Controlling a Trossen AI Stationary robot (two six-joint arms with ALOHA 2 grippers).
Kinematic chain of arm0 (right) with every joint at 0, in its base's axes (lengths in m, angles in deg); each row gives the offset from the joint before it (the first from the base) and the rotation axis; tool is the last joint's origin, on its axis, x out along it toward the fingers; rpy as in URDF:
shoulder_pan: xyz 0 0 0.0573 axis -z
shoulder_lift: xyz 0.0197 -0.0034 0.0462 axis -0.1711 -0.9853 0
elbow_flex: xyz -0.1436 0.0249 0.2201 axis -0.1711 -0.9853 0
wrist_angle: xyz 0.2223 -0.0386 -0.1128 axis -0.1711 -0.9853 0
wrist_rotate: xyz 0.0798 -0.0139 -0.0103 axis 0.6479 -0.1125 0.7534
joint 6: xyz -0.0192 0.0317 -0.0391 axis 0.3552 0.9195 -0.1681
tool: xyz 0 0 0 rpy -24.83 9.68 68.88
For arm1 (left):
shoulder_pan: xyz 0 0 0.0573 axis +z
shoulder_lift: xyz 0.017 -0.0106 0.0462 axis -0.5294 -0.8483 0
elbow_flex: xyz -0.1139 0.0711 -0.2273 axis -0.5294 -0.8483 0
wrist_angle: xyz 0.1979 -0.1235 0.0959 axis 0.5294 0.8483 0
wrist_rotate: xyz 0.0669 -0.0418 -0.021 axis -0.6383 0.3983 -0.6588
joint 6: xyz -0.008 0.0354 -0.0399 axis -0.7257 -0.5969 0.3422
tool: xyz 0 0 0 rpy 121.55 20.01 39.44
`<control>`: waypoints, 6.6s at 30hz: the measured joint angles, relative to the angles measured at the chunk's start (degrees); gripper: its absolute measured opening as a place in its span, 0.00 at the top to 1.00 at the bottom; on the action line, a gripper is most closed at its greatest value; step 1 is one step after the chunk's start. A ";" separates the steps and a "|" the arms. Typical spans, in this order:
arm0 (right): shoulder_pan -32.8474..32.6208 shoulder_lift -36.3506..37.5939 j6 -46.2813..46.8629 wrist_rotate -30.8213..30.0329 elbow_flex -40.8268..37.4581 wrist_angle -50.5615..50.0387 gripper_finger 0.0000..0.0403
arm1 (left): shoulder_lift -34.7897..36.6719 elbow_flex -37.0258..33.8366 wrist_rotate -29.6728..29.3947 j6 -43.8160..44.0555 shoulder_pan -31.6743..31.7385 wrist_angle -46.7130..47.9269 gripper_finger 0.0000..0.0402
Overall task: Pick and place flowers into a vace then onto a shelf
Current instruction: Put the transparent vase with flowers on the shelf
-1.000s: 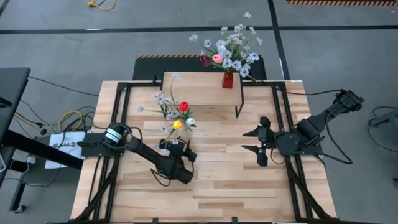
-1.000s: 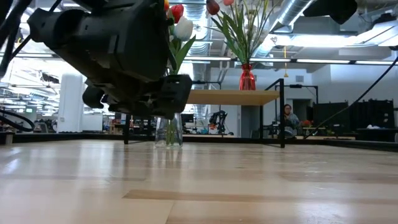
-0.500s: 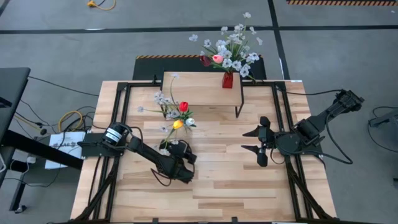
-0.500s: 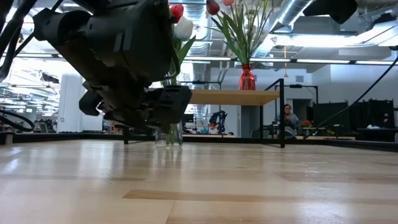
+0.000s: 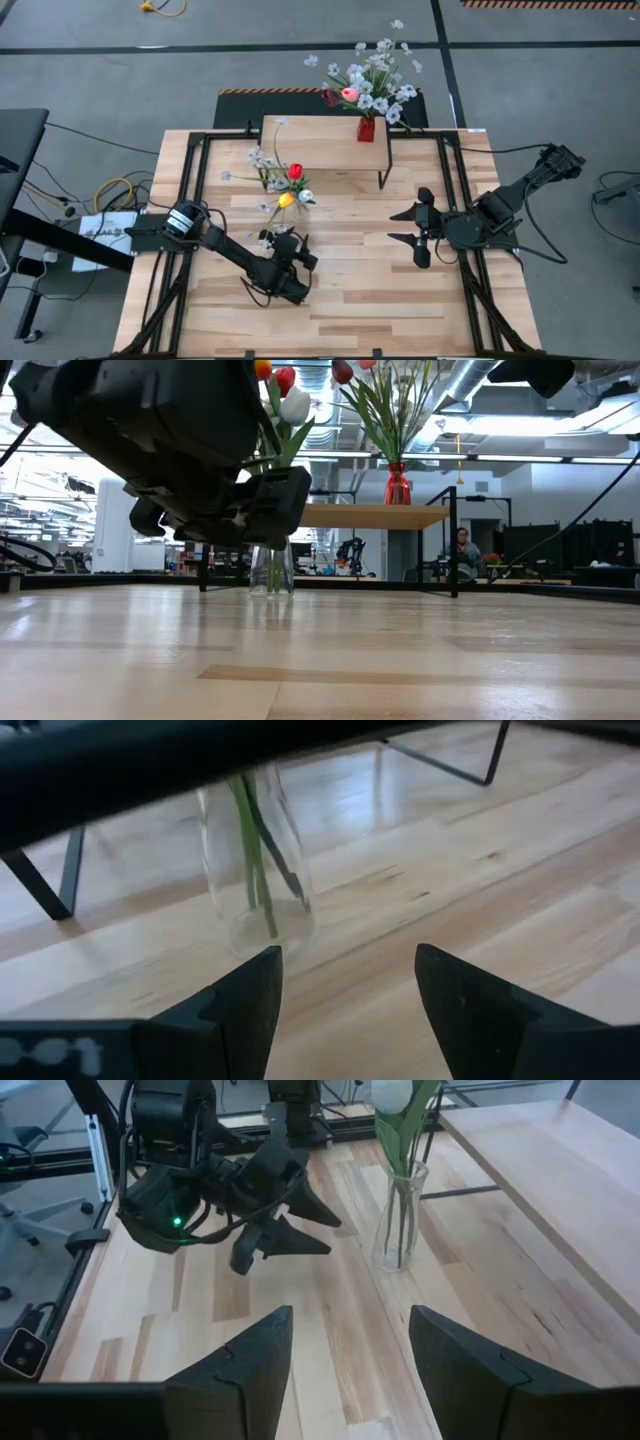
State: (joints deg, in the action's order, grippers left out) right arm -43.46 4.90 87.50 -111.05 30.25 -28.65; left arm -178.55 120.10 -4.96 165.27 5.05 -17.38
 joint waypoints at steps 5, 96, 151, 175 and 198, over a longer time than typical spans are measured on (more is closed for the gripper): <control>0.00 0.00 0.63 0.26 0.00 0.00 0.52 | 0.00 0.00 -1.62 1.67 -0.93 0.05 0.45; 0.24 0.09 1.02 1.10 0.00 1.64 0.54 | 0.50 6.45 -8.00 5.56 -1.13 16.03 0.08; 7.05 0.28 0.89 -0.17 0.00 11.52 0.56 | 14.95 -27.95 -9.97 -5.28 -2.45 -23.60 0.08; 10.61 0.28 0.95 0.01 0.00 11.92 0.56 | 14.91 -31.56 -7.55 -30.14 3.97 -48.36 0.08; 11.69 0.28 -0.47 0.05 0.00 11.50 0.56 | 14.91 -31.52 0.29 -49.00 11.19 -65.52 0.08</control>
State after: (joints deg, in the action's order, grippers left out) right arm -31.76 5.19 87.03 -111.00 30.25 -17.15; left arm -163.64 88.58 -4.67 116.26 16.24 -82.90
